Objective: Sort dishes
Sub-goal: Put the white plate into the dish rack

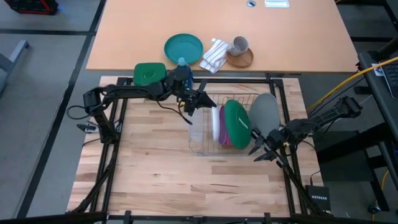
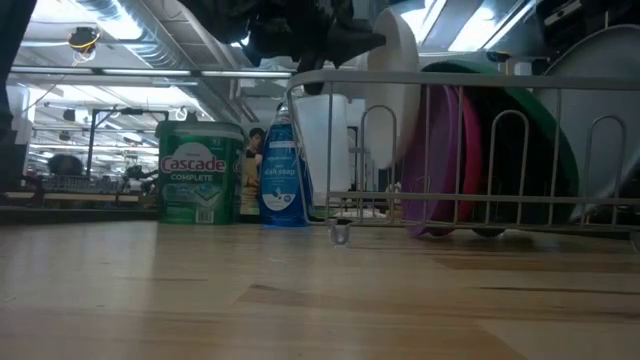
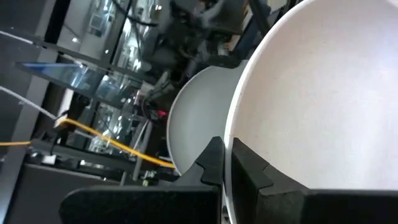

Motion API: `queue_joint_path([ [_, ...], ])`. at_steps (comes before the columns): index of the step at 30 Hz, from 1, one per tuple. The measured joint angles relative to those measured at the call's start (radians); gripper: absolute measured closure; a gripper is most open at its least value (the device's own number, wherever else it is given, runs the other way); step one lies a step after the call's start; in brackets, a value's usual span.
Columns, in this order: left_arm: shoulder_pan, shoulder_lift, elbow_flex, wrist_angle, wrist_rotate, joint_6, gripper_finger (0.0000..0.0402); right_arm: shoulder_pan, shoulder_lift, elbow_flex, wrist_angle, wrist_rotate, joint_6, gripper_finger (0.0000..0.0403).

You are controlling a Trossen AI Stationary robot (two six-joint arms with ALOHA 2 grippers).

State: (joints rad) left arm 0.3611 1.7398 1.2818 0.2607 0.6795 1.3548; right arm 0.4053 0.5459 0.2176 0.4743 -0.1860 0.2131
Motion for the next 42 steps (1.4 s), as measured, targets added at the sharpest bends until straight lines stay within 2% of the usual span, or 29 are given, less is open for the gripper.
queue_joint_path([
  [4,-0.005,0.059,0.000,0.055,0.048,-0.009,0.0401,0.000,-0.024,0.011,0.003,-0.010,0.000,0.0255],
  [11,-0.006,0.139,-0.001,0.190,0.052,-0.047,0.0401,0.000,-0.058,0.012,-0.003,-0.042,0.000,0.0255],
  [26,0.008,0.157,0.000,0.068,0.050,-0.026,0.0400,0.000,-0.060,0.013,0.013,-0.043,0.000,0.0255],
  [42,-0.010,0.156,0.000,0.084,0.028,0.081,0.0400,0.000,-0.060,0.013,0.040,-0.043,-0.001,0.0255],
])
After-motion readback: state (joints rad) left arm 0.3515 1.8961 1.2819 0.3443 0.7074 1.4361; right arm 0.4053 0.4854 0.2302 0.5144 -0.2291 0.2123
